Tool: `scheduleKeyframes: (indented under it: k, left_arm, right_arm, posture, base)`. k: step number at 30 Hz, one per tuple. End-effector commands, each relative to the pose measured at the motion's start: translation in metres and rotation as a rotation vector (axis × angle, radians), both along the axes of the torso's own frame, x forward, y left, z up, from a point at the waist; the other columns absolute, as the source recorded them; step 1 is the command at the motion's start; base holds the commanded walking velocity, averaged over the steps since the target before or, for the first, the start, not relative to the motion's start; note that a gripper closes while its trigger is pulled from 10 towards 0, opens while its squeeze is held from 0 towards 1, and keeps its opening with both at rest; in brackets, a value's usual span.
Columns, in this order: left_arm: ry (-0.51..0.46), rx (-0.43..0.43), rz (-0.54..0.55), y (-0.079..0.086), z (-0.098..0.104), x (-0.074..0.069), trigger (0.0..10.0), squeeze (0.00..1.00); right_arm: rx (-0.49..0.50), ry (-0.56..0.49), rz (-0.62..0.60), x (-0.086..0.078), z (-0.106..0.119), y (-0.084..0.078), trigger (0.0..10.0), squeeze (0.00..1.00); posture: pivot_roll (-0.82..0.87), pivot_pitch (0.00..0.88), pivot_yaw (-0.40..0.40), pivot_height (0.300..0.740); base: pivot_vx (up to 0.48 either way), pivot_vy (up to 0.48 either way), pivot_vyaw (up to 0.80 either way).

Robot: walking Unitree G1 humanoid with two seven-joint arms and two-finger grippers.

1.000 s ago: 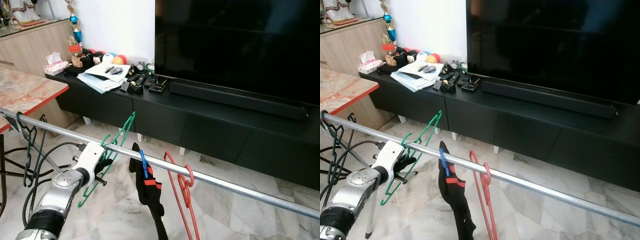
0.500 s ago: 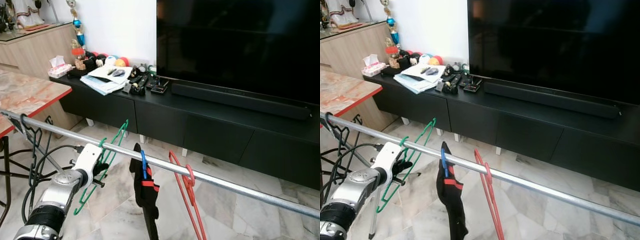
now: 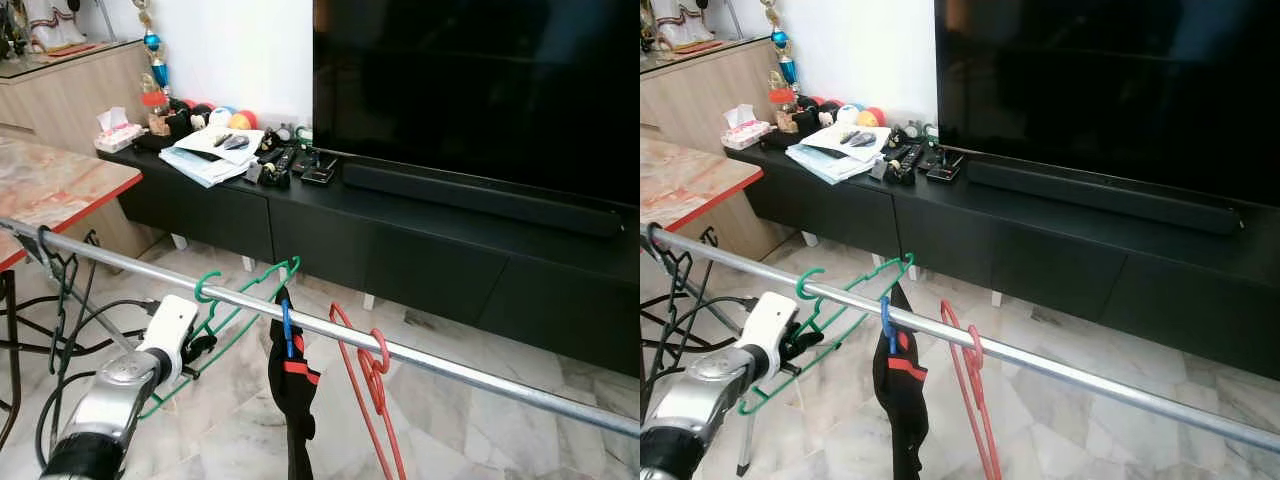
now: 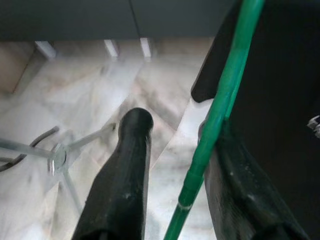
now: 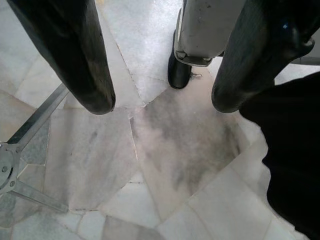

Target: Hang hanger

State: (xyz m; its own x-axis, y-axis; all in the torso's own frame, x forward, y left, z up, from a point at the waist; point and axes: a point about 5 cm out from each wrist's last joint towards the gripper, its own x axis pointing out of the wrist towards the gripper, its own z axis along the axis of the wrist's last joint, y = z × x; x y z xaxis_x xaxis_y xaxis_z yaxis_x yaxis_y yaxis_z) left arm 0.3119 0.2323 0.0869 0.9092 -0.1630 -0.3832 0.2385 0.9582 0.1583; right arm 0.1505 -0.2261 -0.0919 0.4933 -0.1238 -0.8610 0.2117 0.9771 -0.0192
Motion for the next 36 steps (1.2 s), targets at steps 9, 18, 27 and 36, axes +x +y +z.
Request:
scheduleKeyframes:
  k: [9,18,27,36]
  left_arm:
    - [0.025,-0.060,-0.095,0.017,-0.001,-0.056,10.0,1.00]
    - [-0.031,-0.151,-0.034,0.018,0.003,-0.069,10.0,1.00]
    - [-0.254,-0.290,0.341,0.069,0.007,-0.086,10.0,0.99]
    - [0.263,-0.007,0.611,0.091,-0.106,-0.149,10.0,0.00]
  right_arm:
    - [-0.001,0.012,0.010,-0.002,0.000,-0.001,10.0,0.00]
    - [-0.003,0.012,0.019,-0.002,0.000,-0.002,10.0,0.00]
    - [-0.003,0.016,0.017,-0.003,-0.001,-0.002,10.0,0.00]
    - [0.000,0.013,0.017,-0.002,-0.001,-0.001,10.0,0.00]
  posture:
    - [0.18,0.000,-0.004,0.740]
    - [0.18,0.000,-0.011,0.740]
    - [0.19,0.000,-0.009,0.740]
    - [0.18,0.000,-0.008,0.740]
  base:
    - [0.000,0.000,0.00]
    - [0.000,0.000,0.00]
    - [0.000,0.000,0.00]
    - [0.000,0.000,0.00]
